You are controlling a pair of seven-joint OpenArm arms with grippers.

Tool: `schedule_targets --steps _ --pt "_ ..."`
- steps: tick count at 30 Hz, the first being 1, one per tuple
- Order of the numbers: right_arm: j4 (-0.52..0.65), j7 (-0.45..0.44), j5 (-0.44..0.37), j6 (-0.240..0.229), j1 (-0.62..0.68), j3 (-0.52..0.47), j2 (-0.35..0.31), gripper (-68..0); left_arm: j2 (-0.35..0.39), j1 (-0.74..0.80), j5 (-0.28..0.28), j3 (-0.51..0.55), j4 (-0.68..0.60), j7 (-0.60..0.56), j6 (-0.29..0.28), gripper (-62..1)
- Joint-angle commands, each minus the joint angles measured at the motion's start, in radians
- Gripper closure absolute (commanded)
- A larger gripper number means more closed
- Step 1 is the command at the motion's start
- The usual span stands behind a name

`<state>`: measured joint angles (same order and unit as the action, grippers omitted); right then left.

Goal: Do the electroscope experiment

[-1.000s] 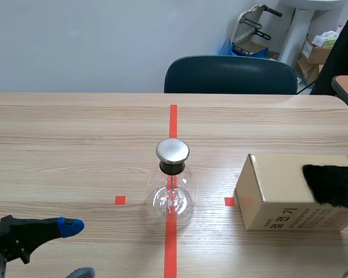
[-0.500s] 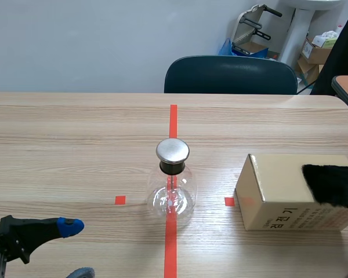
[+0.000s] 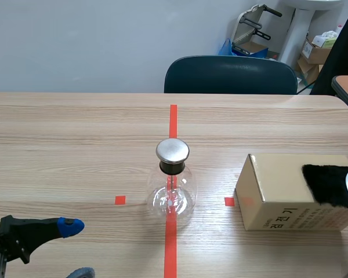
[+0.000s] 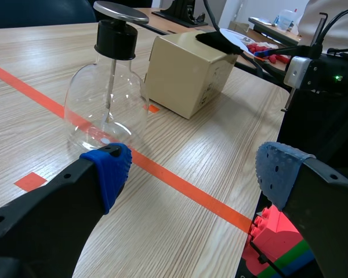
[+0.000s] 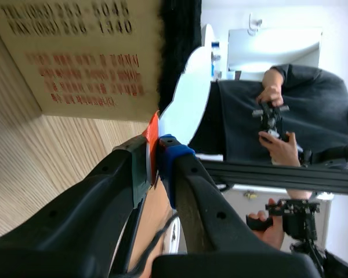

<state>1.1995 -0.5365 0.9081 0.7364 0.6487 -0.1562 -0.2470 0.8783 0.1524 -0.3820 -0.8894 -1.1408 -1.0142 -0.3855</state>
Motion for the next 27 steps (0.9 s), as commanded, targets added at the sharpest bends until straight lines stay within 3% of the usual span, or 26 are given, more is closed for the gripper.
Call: schedule_targets --steps 1,3,5,7,10,12,14,18,20,25,27 --pt "0.003 -0.092 0.005 0.047 -0.001 -0.001 -0.013 -1.7 -0.002 0.002 0.001 0.002 -0.013 -0.013 -0.002 -46.9" --pt "0.003 -0.184 0.005 0.047 -0.001 -0.001 -0.013 -1.7 -0.002 0.002 0.001 0.002 -0.013 -0.013 -0.002 -46.9" --pt "0.003 -0.211 0.005 0.047 0.0 -0.001 -0.012 -1.7 -0.002 0.002 0.001 0.002 -0.013 -0.013 -0.002 -46.9" --pt "0.003 -0.157 -0.003 0.047 0.002 -0.001 -0.01 -1.7 -0.002 0.002 0.002 0.002 -0.013 -0.013 -0.002 -46.9" --pt "0.003 0.0 -0.003 0.047 0.003 -0.004 -0.011 -1.7 -0.002 0.002 0.002 0.002 -0.012 -0.013 -0.002 -46.9" --pt "0.003 0.029 -0.002 0.047 0.002 -0.013 -0.011 -1.7 -0.002 0.002 0.001 0.002 -0.012 -0.013 -0.002 -46.9" --pt "0.003 -0.014 0.002 0.047 0.002 -0.014 -0.013 -1.7 -0.002 0.002 0.001 0.002 -0.012 -0.013 -0.002 -46.9" --pt "0.003 -0.217 0.005 0.047 0.002 -0.012 -0.013 -1.7 0.001 0.002 0.001 0.002 -0.012 -0.013 -0.002 -46.9" --pt "0.003 -0.235 0.0 0.047 0.003 -0.012 -0.013 -1.7 0.002 0.002 0.001 0.002 -0.012 -0.014 -0.002 -46.9" --pt "0.003 0.005 -0.018 0.047 0.002 -0.013 -0.011 -1.7 0.003 0.002 0.001 0.002 -0.012 -0.013 -0.002 -46.9" --pt "0.003 0.02 -0.018 0.047 0.002 -0.013 -0.011 -1.7 0.003 0.002 0.001 0.002 -0.012 -0.013 -0.002 -46.9"
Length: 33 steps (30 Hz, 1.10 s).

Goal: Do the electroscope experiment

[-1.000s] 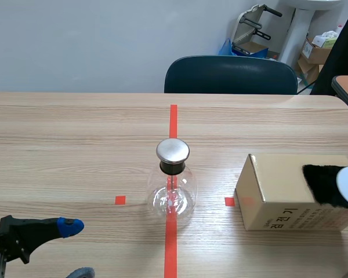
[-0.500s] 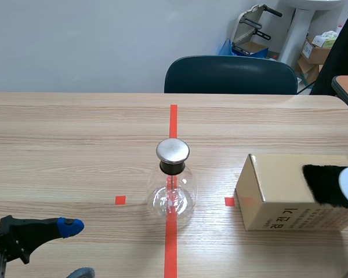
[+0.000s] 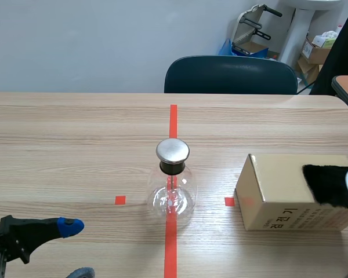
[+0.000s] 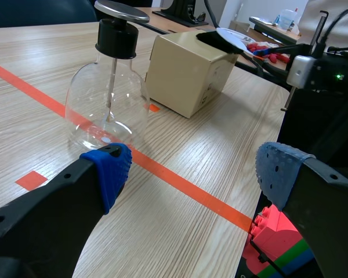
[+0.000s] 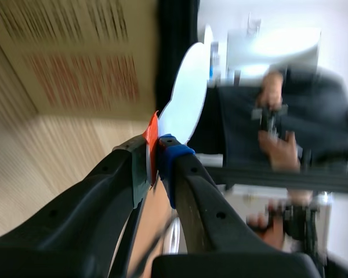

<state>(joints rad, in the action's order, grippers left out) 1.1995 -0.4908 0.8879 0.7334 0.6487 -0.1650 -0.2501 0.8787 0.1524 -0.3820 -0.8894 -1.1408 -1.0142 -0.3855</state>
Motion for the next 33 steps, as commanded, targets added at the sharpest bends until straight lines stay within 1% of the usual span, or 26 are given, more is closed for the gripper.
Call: schedule_targets --steps 1,5,6,7,9,13,14,15,16,17,20,21,22,23,24,25,28,29,30,31,32,33 --pt "0.003 -0.053 0.006 0.05 0.002 -0.004 -0.008 -1.7 0.003 0.002 0.001 0.002 -0.012 -0.013 -0.002 -46.9" --pt "0.003 -0.28 0.005 0.05 0.002 -0.004 -0.008 -1.7 0.003 0.002 0.001 0.002 -0.012 -0.014 -0.002 -46.9" --pt "0.003 -0.317 0.005 0.05 0.002 -0.004 -0.007 -1.7 0.003 0.002 0.001 0.002 -0.012 -0.014 -0.002 -46.9" --pt "0.003 -0.33 0.002 0.05 0.003 -0.004 -0.007 -1.7 0.003 0.002 0.001 0.002 -0.012 -0.014 -0.002 -46.9" --pt "0.003 -0.297 -0.003 0.05 0.005 -0.004 -0.006 -1.7 0.003 0.002 0.001 0.002 -0.012 -0.014 -0.002 -46.9" --pt "0.003 -0.074 -0.005 0.05 0.005 -0.004 -0.007 -1.7 0.003 0.002 0.001 0.002 -0.012 -0.013 -0.002 -46.9" --pt "0.003 -0.038 -0.005 0.05 0.005 -0.004 -0.007 -1.7 0.003 0.002 0.001 0.002 -0.012 -0.013 -0.002 -46.9" --pt "0.003 -0.027 -0.003 0.05 0.004 -0.004 -0.007 -1.7 0.004 0.002 0.001 0.002 -0.012 -0.013 -0.002 -46.9" --pt "0.003 -0.036 0.002 0.05 0.004 -0.004 -0.007 -1.7 0.006 0.002 0.001 0.002 -0.012 -0.014 -0.002 -46.9" --pt "0.003 -0.071 0.007 0.05 0.004 -0.004 -0.007 -1.7 0.006 0.002 0.001 0.002 -0.012 -0.014 -0.002 -46.9" --pt "0.003 -0.252 0.006 0.05 0.004 -0.004 -0.007 -1.7 0.006 0.002 0.001 0.003 -0.012 -0.014 -0.002 -46.9" --pt "0.003 -0.3 0.006 0.05 0.004 -0.004 -0.007 -1.7 0.006 0.002 0.001 0.003 -0.012 -0.014 -0.002 -46.9" --pt "0.003 -0.324 0.005 0.05 0.005 -0.004 -0.006 -1.7 0.007 0.002 0.001 0.003 -0.012 -0.014 -0.002 -46.9" --pt "0.003 -0.323 0.002 0.05 0.005 -0.004 -0.005 -1.7 0.008 0.002 0.001 0.003 -0.013 -0.014 -0.002 -46.9" --pt "0.003 -0.301 -0.002 0.05 0.005 -0.004 -0.004 -1.7 0.01 0.002 0.001 0.003 -0.013 -0.016 -0.002 -46.9" --pt "0.003 -0.256 -0.003 0.05 0.005 -0.004 -0.002 -1.7 0.013 0.002 0.001 0.003 -0.013 -0.018 -0.002 -46.9" --pt "0.003 -0.068 -0.002 0.05 0.005 -0.004 0.001 -1.7 0.02 0.002 0.0 0.003 -0.013 -0.036 -0.002 -46.9" --pt "0.003 -0.029 -0.002 0.05 0.005 -0.004 0.001 -1.7 0.02 0.002 0.0 0.003 -0.013 -0.037 -0.002 -46.9" --pt "0.003 -0.015 -0.001 0.05 0.005 -0.004 0.001 -1.7 0.02 0.002 0.001 0.003 -0.013 -0.036 -0.002 -46.9" --pt "0.003 -0.019 0.002 0.05 0.005 -0.004 0.001 -1.7 0.02 0.003 0.001 0.003 -0.013 -0.036 -0.002 -46.9" --pt "0.003 -0.05 0.007 0.05 0.005 -0.004 0.001 -1.7 0.02 0.003 0.001 0.003 -0.013 -0.036 -0.002 -46.9" --pt "0.003 -0.1 0.011 0.05 0.003 -0.004 0.001 -1.7 0.02 0.003 0.001 0.003 -0.013 -0.036 -0.002 -46.9"
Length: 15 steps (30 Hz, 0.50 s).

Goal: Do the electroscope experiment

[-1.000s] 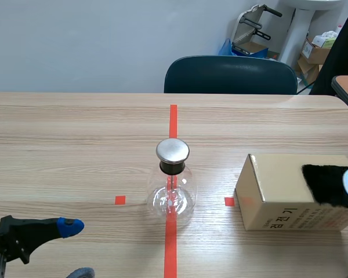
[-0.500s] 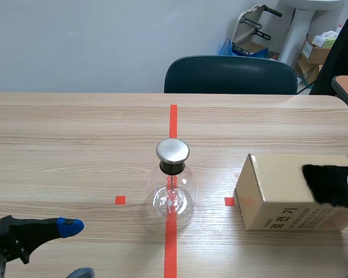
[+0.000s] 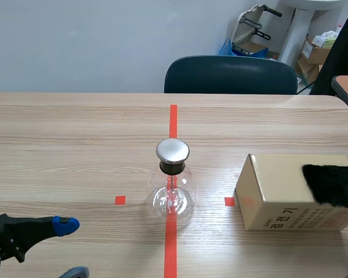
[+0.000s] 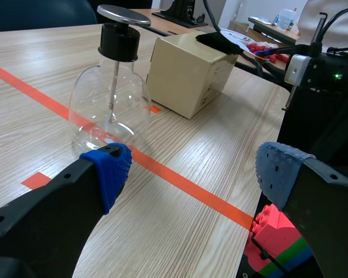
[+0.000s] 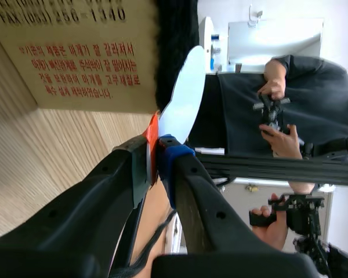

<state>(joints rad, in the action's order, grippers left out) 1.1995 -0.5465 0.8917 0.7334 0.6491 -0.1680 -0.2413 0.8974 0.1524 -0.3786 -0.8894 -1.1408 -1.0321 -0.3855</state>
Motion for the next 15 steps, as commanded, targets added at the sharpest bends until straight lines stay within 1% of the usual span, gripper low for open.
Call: schedule_targets --steps 1,3,4,5,6,7,10,11,13,14,15 --pt "0.003 -0.104 0.007 0.05 0.002 -0.001 -0.008 -1.7 0.002 0.004 -0.003 0.003 -0.013 -0.018 -0.002 -46.9" --pt "0.003 -0.206 0.006 0.05 0.002 0.0 -0.008 -1.7 0.002 0.009 -0.002 0.003 -0.013 -0.018 -0.002 -46.9" --pt "0.003 -0.23 0.006 0.05 0.002 0.0 -0.008 -1.7 0.002 0.013 -0.002 0.003 -0.013 -0.019 -0.002 -46.9" --pt "0.003 -0.229 0.005 0.05 0.003 0.0 -0.007 -1.7 0.001 0.016 -0.002 0.003 -0.013 -0.018 -0.002 -46.9" --pt "0.003 -0.204 -0.001 0.05 0.003 0.0 -0.004 -1.7 0.001 0.019 -0.002 0.003 -0.013 -0.019 -0.002 -46.9" --pt "0.003 -0.158 -0.008 0.05 0.005 0.0 -0.001 -1.7 0.001 0.023 -0.002 0.003 -0.013 -0.019 -0.002 -46.9" --pt "0.003 0.013 -0.008 0.05 0.005 -0.001 0.003 -1.7 0.001 0.031 -0.002 0.003 -0.013 -0.026 -0.002 -46.9" --pt "0.003 0.045 -0.008 0.05 0.005 -0.001 0.002 -1.7 0.001 0.034 -0.002 0.003 -0.013 -0.025 -0.002 -46.9" --pt "0.003 0.051 -0.005 0.05 0.005 -0.001 0.0 -1.7 0.001 0.034 -0.002 0.003 -0.013 -0.025 -0.002 -46.9" --pt "0.003 0.031 -0.002 0.05 0.005 -0.001 0.0 -1.7 0.002 0.034 -0.002 0.003 -0.013 -0.026 -0.002 -46.9" --pt "0.003 -0.01 0.003 0.05 0.004 -0.001 0.001 -1.7 0.002 0.034 -0.002 0.003 -0.013 -0.026 -0.002 -46.9"
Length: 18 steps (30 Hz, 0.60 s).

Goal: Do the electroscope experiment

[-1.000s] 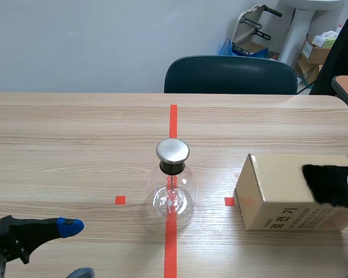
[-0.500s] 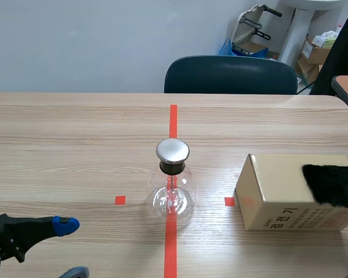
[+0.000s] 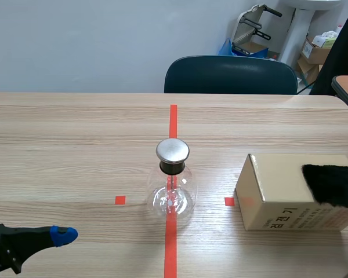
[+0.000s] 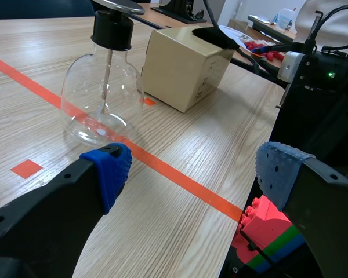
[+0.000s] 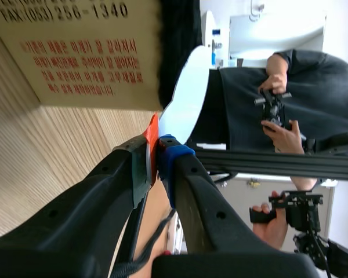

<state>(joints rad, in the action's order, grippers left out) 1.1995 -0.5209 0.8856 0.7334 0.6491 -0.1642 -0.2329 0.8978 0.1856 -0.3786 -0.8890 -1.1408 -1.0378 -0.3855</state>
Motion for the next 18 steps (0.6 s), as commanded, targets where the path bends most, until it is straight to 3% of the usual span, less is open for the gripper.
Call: schedule_targets --steps 1,4,6,11,13,15,18 --pt "0.003 -0.092 0.009 0.05 0.004 -0.003 -0.008 -1.7 0.001 0.0 -0.002 0.003 -0.013 -0.02 -0.002 -46.9" --pt "0.003 -0.23 0.009 0.05 0.005 -0.003 -0.007 -1.7 0.001 0.0 -0.002 0.003 -0.013 -0.02 -0.002 -46.9" --pt "0.003 -0.238 0.004 0.05 0.005 -0.003 -0.002 -1.7 0.002 0.0 -0.002 0.003 -0.013 -0.02 -0.002 -46.9" --pt "0.003 0.0 -0.002 0.05 0.01 -0.006 0.008 -1.7 0.003 0.003 -0.002 0.004 -0.013 -0.037 -0.002 -46.9" --pt "0.003 0.018 0.002 0.05 0.01 -0.008 0.008 -1.7 0.003 0.003 -0.002 0.004 -0.013 -0.042 -0.002 -46.9" --pt "0.003 -0.023 0.009 0.05 0.01 -0.007 0.008 -1.7 0.003 0.003 -0.002 0.004 -0.013 -0.042 -0.002 -46.9" --pt "0.003 -0.18 0.009 0.05 0.01 -0.005 0.009 -1.7 0.003 0.003 -0.002 0.004 -0.013 -0.042 -0.002 -46.9"
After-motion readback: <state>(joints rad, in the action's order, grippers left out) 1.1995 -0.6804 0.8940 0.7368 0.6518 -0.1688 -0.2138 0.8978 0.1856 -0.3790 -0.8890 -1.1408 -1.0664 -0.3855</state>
